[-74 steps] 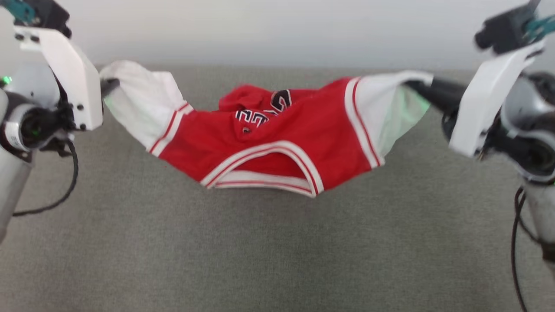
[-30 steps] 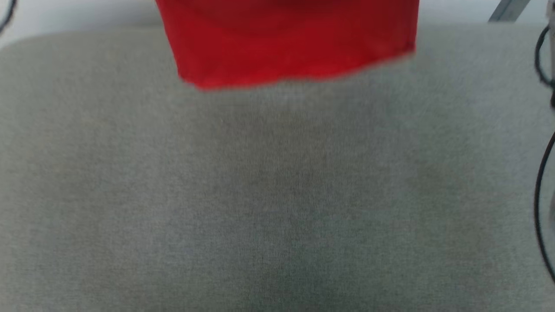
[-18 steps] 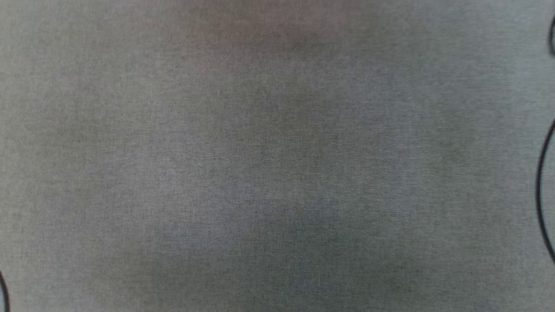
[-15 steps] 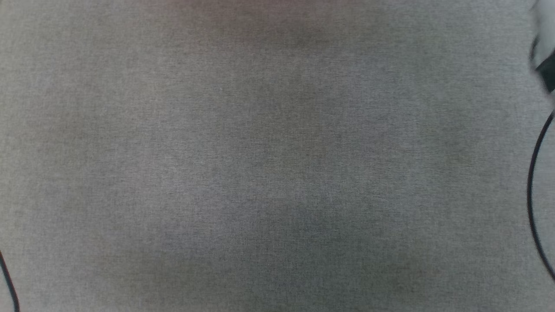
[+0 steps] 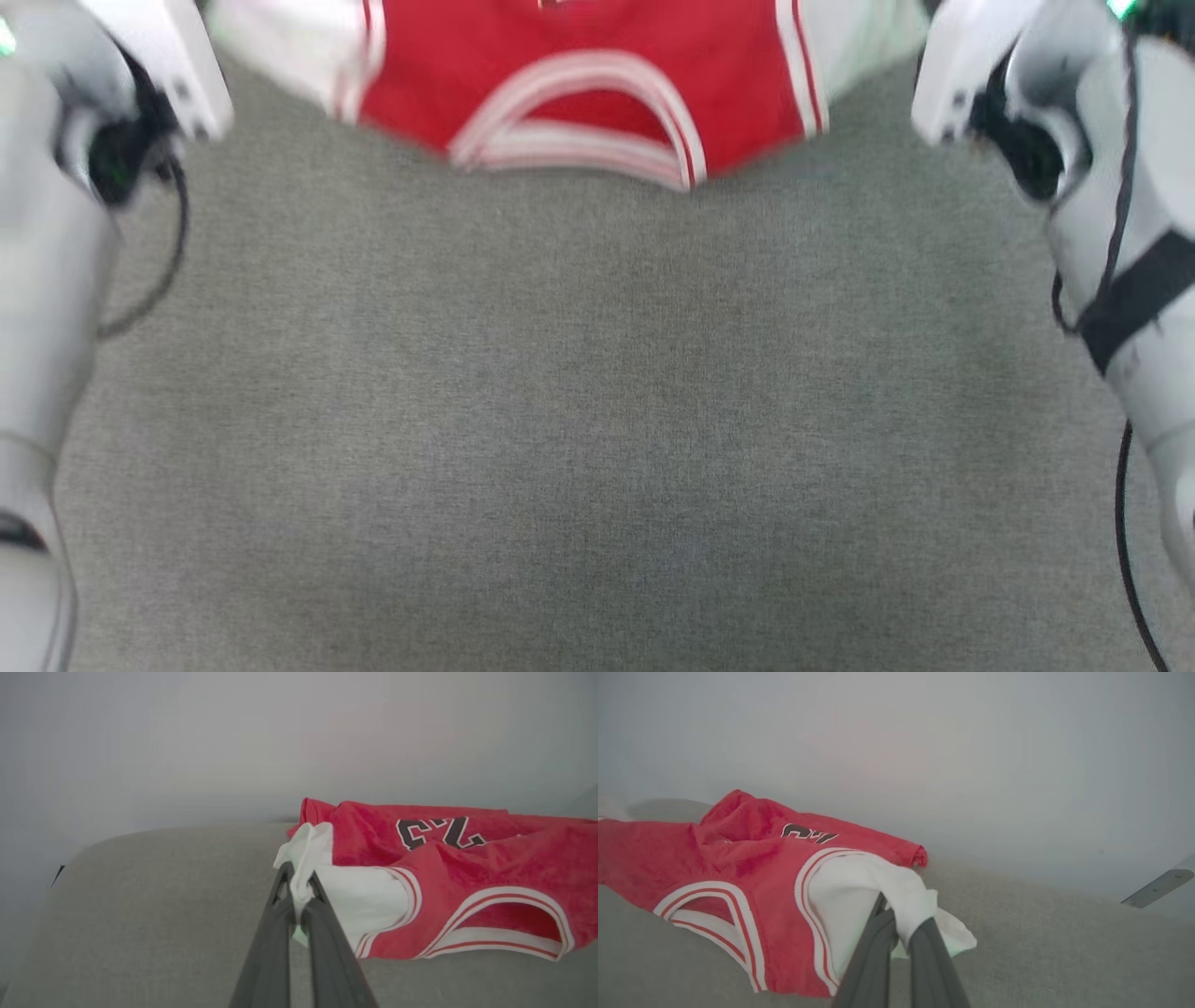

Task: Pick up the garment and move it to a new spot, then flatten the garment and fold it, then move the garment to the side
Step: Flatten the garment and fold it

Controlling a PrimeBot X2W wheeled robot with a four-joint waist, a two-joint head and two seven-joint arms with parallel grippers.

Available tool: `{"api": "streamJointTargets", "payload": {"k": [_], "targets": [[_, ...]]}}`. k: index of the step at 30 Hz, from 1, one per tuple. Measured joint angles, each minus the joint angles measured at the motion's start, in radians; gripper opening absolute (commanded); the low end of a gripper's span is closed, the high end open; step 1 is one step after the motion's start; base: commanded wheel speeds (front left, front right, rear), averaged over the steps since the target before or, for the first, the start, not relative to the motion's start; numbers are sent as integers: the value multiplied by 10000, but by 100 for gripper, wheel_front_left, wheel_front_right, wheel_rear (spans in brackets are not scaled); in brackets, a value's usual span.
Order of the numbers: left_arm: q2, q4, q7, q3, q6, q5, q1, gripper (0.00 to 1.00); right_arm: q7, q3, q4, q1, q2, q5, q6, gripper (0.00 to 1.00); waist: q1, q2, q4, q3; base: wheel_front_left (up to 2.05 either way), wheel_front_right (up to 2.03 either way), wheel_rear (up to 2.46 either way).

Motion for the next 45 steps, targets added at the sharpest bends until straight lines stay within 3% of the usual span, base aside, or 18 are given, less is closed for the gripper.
{"api": "streamJointTargets", "payload": {"k": [9, 13, 18, 28, 36, 43, 44, 45], "targets": [[989, -1411, 1626, -403, 0, -940, 2413, 0, 2295, 763, -1962, 2433, -1248, 1946, 0, 0, 0, 0, 93, -894, 0, 0, 0], [1429, -2594, 2127, -376, 374, -1235, 3516, 0, 3281, 740, -2872, 3521, -1820, 2451, 0, 0, 0, 0, 176, -1238, 0, 0, 0], [2299, -4857, 2711, -288, 1302, -1691, 5202, 0, 4617, 477, -4102, 4844, -2431, 2932, 0, 0, 0, 0, 299, -1565, 0, 0, 0], [4334, -10009, 3179, 121, 3923, -2617, 8827, 0, 7221, -499, -6987, 7742, -3292, 3210, -2, 0, 0, 0, 423, -1982, 0, 0, 0], [5334, -12376, 3003, 286, 5386, -3241, 11117, 0, 9488, -1925, -9453, 10370, -3312, 2987, -2, 0, 0, 1, 484, -1996, 0, 0, 0], [5325, -12763, 2558, 272, 5591, -3475, 11924, 0, 10236, -3149, -10813, 11959, -2286, 1835, -2, 0, 0, 1, 591, -1738, 0, 0, 0], [5229, -12690, 2474, 263, 5547, -3476, 11945, 0, 10224, -3204, -10826, 12033, -2079, 1707, -2, 3, 0, 0, 601, -1684, 0, 0, 0], [5120, -12587, 2389, 265, 5478, -3476, 11945, 0, 10142, -3177, -10853, 12076, -1912, 1569, -2, 28, 1, 1, 607, -1632, 0, 0, 0]]}}
